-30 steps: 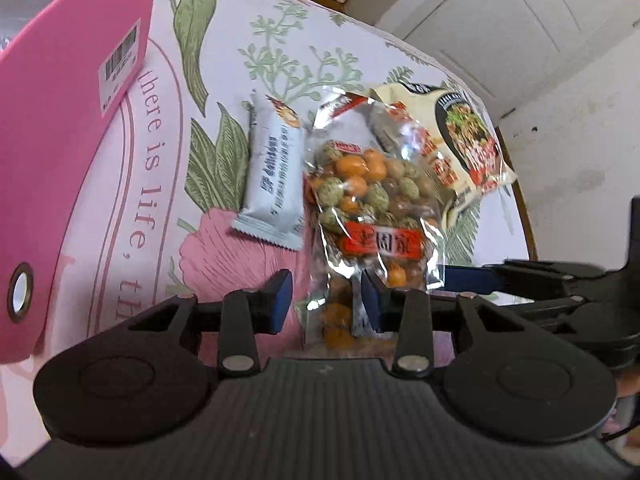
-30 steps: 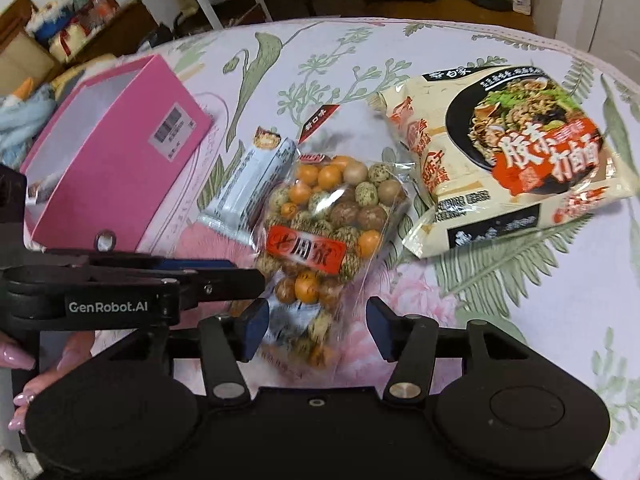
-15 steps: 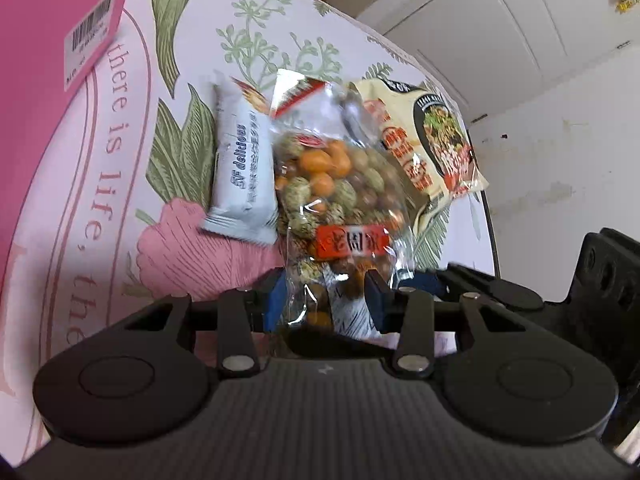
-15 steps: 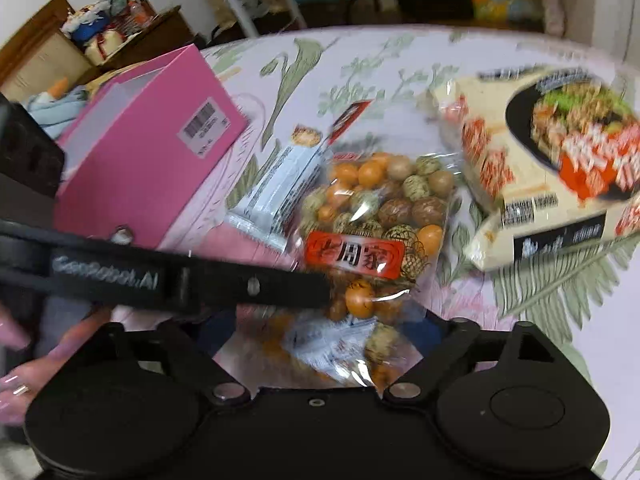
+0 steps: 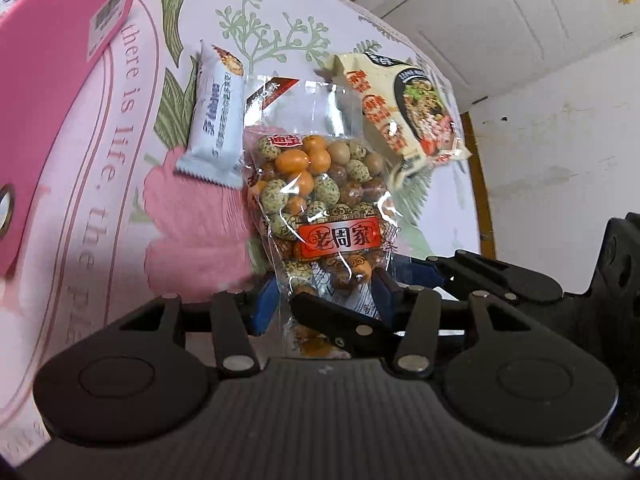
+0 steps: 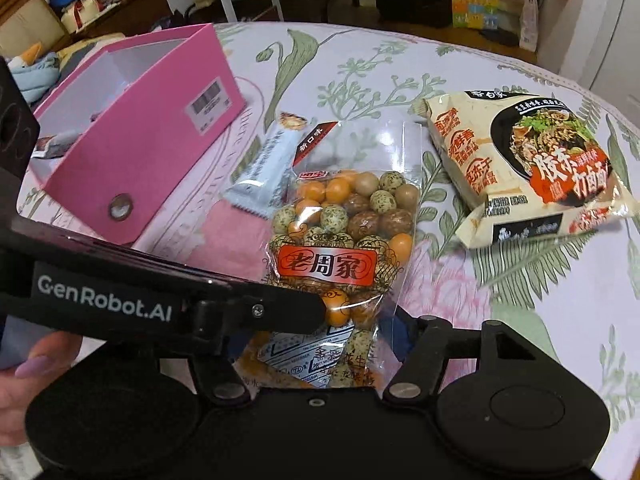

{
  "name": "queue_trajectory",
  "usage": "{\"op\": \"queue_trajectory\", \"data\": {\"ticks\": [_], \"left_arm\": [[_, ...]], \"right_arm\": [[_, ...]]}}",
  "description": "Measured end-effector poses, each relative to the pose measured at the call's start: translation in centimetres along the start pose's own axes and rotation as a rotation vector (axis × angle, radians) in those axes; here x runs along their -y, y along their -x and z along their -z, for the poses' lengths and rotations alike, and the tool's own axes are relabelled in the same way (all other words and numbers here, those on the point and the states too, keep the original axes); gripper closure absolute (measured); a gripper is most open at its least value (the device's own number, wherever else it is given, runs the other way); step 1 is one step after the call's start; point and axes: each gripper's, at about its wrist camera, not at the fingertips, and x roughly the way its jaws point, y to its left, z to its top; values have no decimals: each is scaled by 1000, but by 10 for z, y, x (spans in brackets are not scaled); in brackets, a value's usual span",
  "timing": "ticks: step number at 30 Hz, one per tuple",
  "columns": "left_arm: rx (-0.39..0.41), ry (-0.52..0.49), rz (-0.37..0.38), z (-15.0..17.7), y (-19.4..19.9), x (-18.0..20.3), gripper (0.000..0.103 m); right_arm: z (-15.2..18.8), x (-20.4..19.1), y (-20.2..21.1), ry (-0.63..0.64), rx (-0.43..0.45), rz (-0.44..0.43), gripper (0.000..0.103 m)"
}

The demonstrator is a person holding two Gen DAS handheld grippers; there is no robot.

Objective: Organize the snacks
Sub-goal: 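Lift the candy egg bag and carry it over the pink box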

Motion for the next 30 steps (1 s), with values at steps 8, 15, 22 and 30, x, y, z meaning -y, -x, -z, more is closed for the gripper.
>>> {"op": "queue_trajectory", "data": {"ticks": [8,15,22,30], "left_arm": [[10,-3,29,20,41,3,53],[43,-67,2,40,75,10,53],[79,-69,12,48,111,5,53],[161,-87,-14,39,160,1,53]], "right_arm": [[3,-32,33,48,-10,-6,30],[10,-63,63,137,43,-35,28],[14,-85,84,191,123,-62,33],[-3,-122,103,287,197,-56,37]]}}
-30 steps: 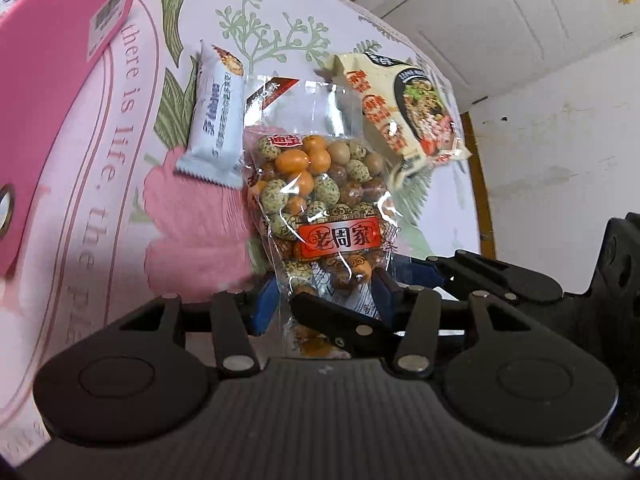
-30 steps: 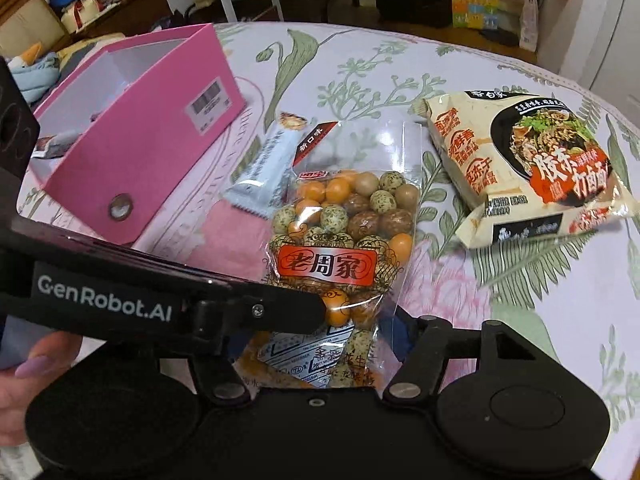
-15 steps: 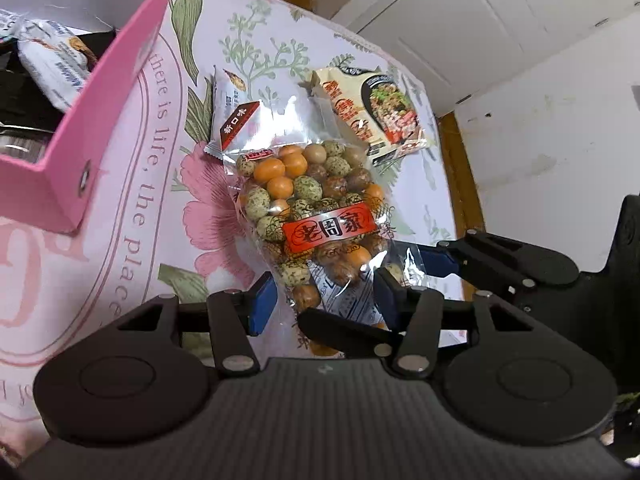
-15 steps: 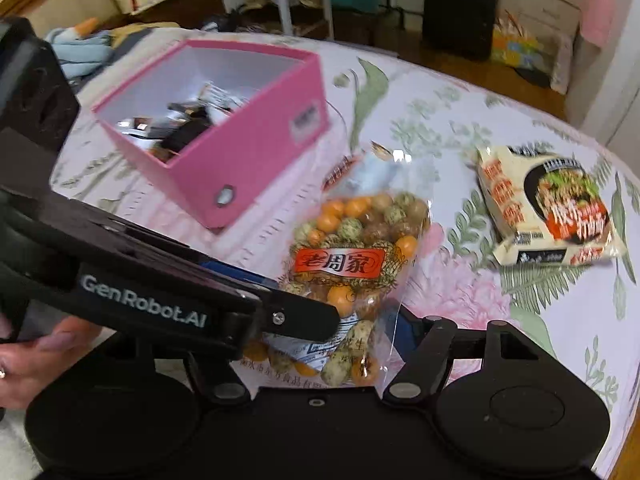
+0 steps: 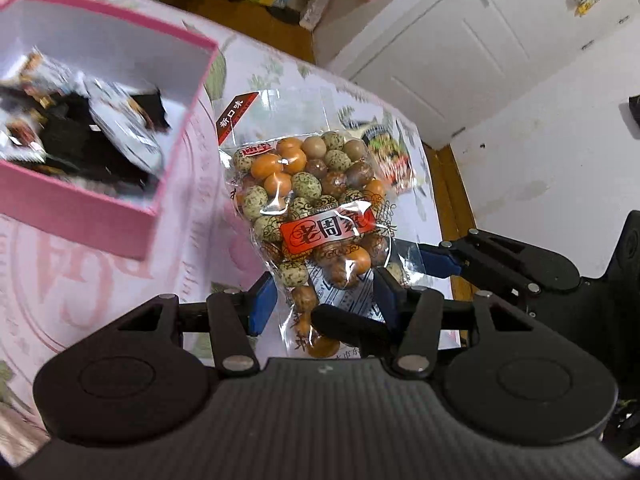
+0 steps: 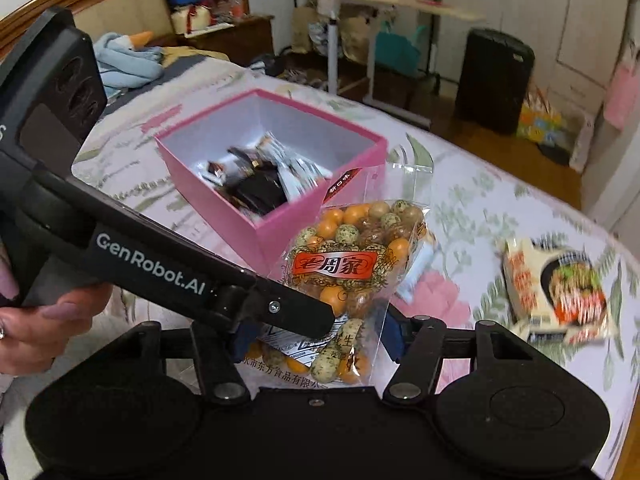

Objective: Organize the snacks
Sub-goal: 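Lift the candy egg bag and carry it over the pink box, then open the left gripper to drop the candy egg bag into the box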

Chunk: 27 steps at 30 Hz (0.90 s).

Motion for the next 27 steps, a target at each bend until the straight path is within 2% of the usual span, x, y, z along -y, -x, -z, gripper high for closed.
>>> {"op": "queue_trajectory", "data": {"ticks": [5,9,14,18,22,24,26,27], "left_arm": [[77,13,-44,-20,37,-20,53],[144,56,-77,-35,61,-53,53],[197,81,-126,-52,64,-92,53],[183,154,-136,-69,48,-127,53],[156,194,-184,-81,25,-146,52],[164,216,-204,-84,17,-149,50],[167,207,-218,-83,15,-150,48],[179,187,-227,-82,16,-146,48]], "right_arm": [[-36,-19,-9,73,54,-30,38],[-67,-34,-32,153,91,-91,38],[-92,-43,-70,295,144,-174,38],[-110,-39,-105,283,98,-230,38],[-121,-39,-140,303,29,-239,38],[-127,-37,-151,321,7,-232,33],[-130,-36,-156,347,-2,-190,23],[-130,-36,-156,350,-11,-159,23]]}}
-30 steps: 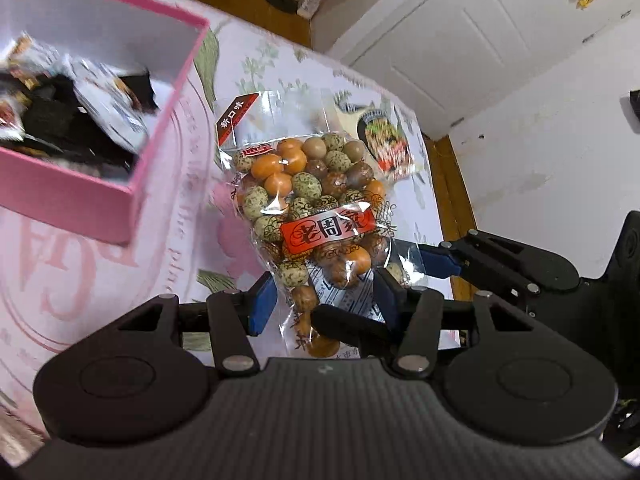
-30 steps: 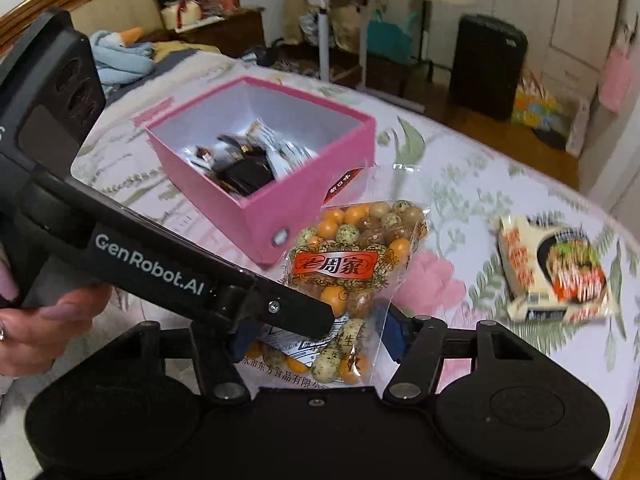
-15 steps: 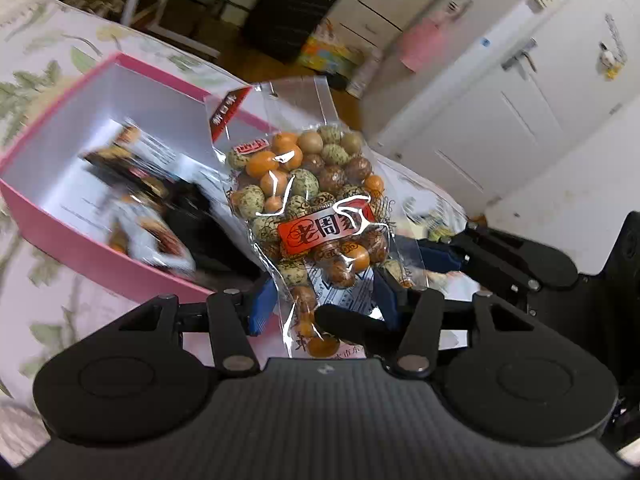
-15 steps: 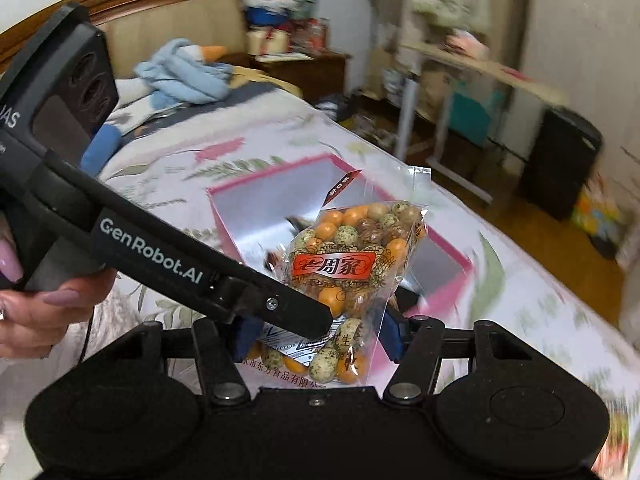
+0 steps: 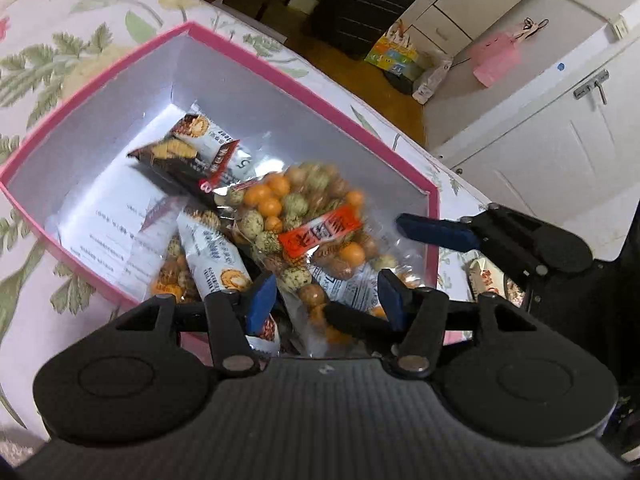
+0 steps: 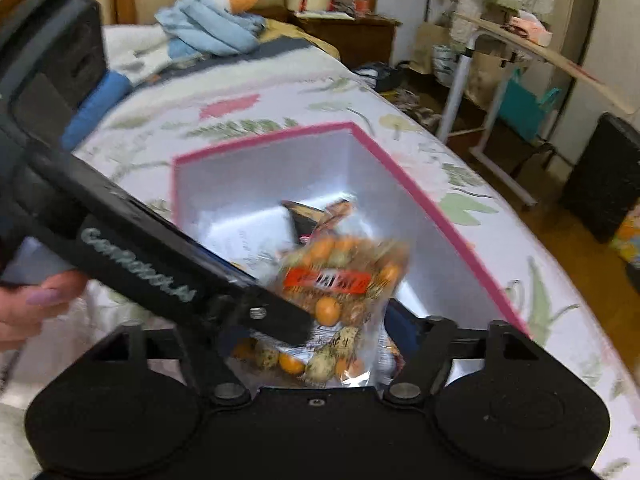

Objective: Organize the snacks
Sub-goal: 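Open the left gripper to drop the candy egg bag into the box, then grasp the beige noodle pack on the bed with the left gripper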

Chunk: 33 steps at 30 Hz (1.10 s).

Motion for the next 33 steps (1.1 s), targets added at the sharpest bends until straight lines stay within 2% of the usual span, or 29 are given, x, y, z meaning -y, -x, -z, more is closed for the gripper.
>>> {"op": "queue_trajectory", "data": {"ticks": [5,9,13,16,21,30,33], "left_arm": [[50,-102,-33,10,19,19,50],[41,-162,-30,17,32,38,51],[32,-231,-35,24,45,64,52],[18,-282,-22,29,54,90,52],[-13,-358,-15,43,57,132,52],[-58,-444,-24,74,12,187,52],[-51,-463,-70,83,-11,196,52]], "right_arm": [[20,-6,22,84,-21,196,24],[49,9,72,-69,51,202,24],[75,26,126,-217,121,256,24],[97,44,165,-337,154,251,26],[122,76,203,-527,139,222,28],[175,113,215,-723,155,209,28],[186,123,204,-752,124,205,28]]}}
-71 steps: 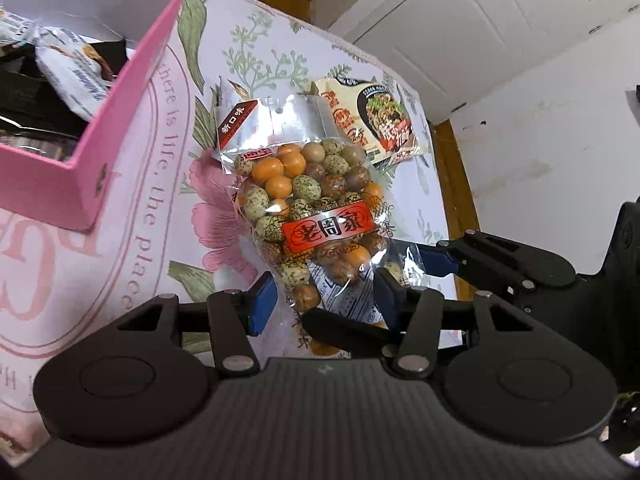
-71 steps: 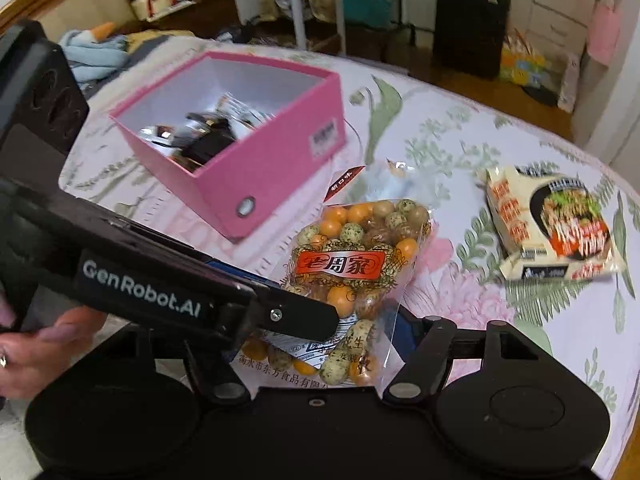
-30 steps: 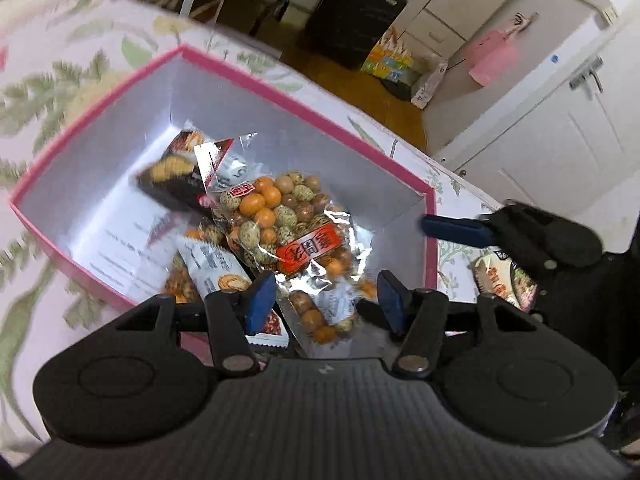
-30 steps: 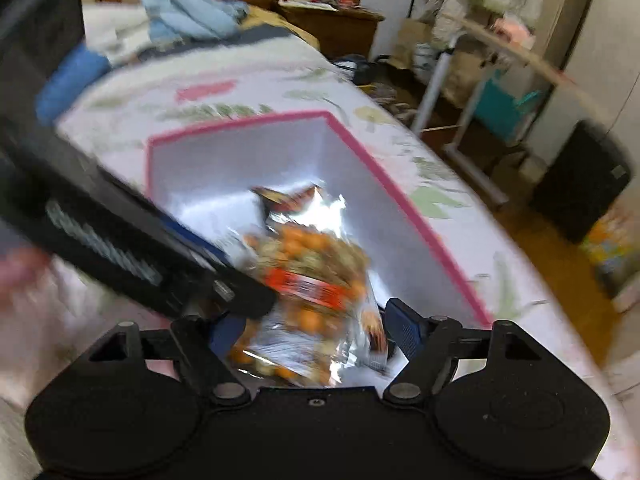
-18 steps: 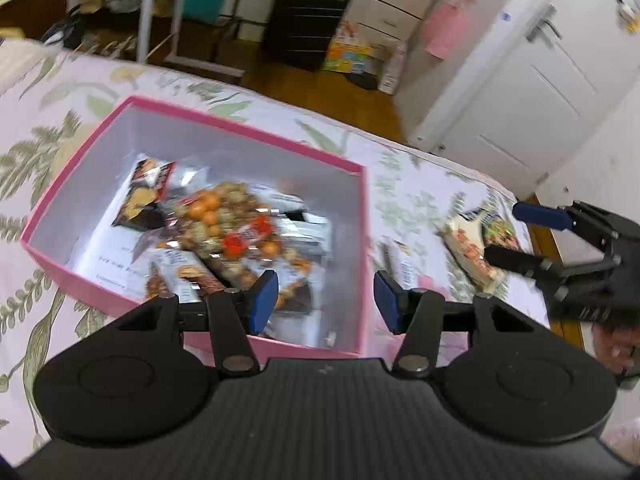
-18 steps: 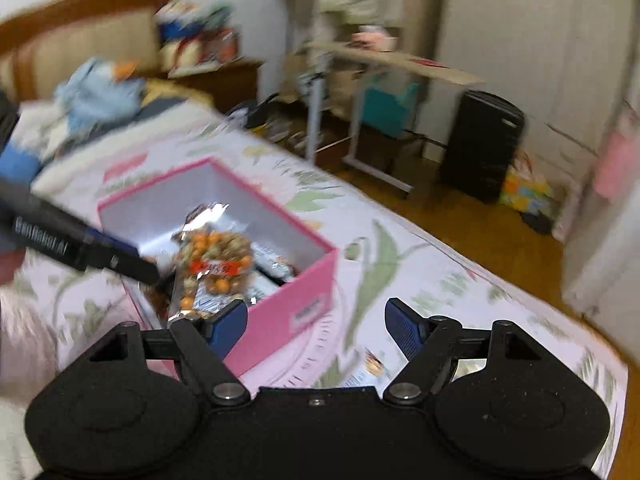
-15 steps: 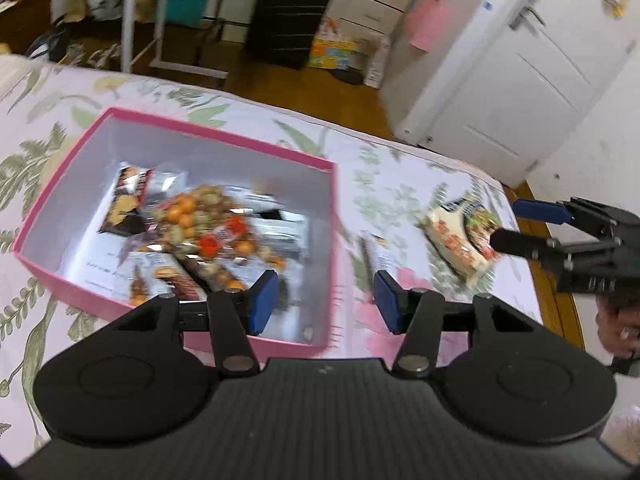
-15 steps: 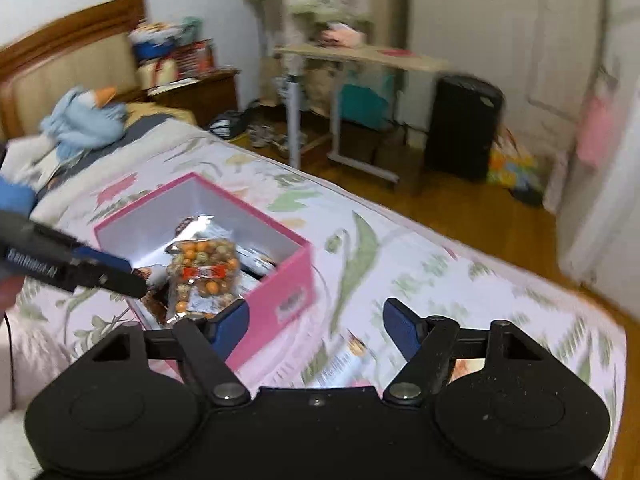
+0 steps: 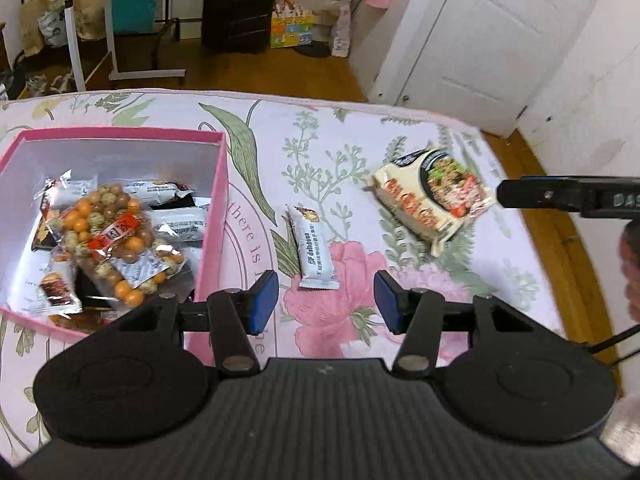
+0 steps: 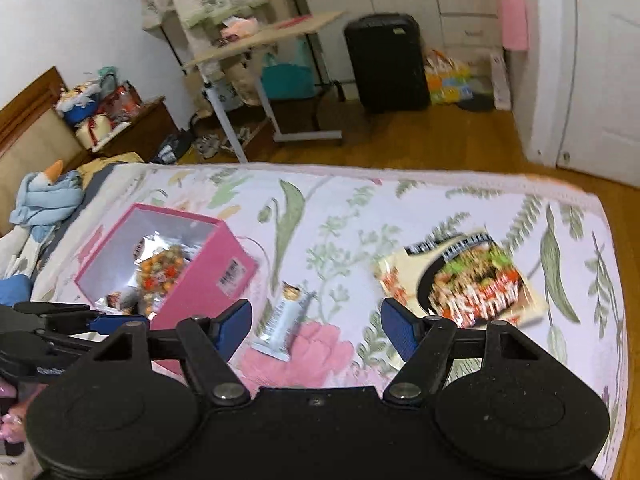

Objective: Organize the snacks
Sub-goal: 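Grasp the beige noodle pack on the bed with the left gripper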

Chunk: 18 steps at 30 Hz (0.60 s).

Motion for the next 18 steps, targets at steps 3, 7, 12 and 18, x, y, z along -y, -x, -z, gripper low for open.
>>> {"op": "queue_trajectory", "data": {"ticks": [3,7,12,18], "left_arm": [[-15,-3,-27,2,-25,9,52],[-37,59,28,-6,-56,17,52],[-10,165,100,-21,-95,34,48],[-24,293,173,-36,-152,49,48]], "right_arm": [[3,9,-11,21,-9,32,28],[3,27,-24,104,20,124,28],[-4,70,-41,31,80,190,28],[-5,126,-76,-88,135,211,27]]}}
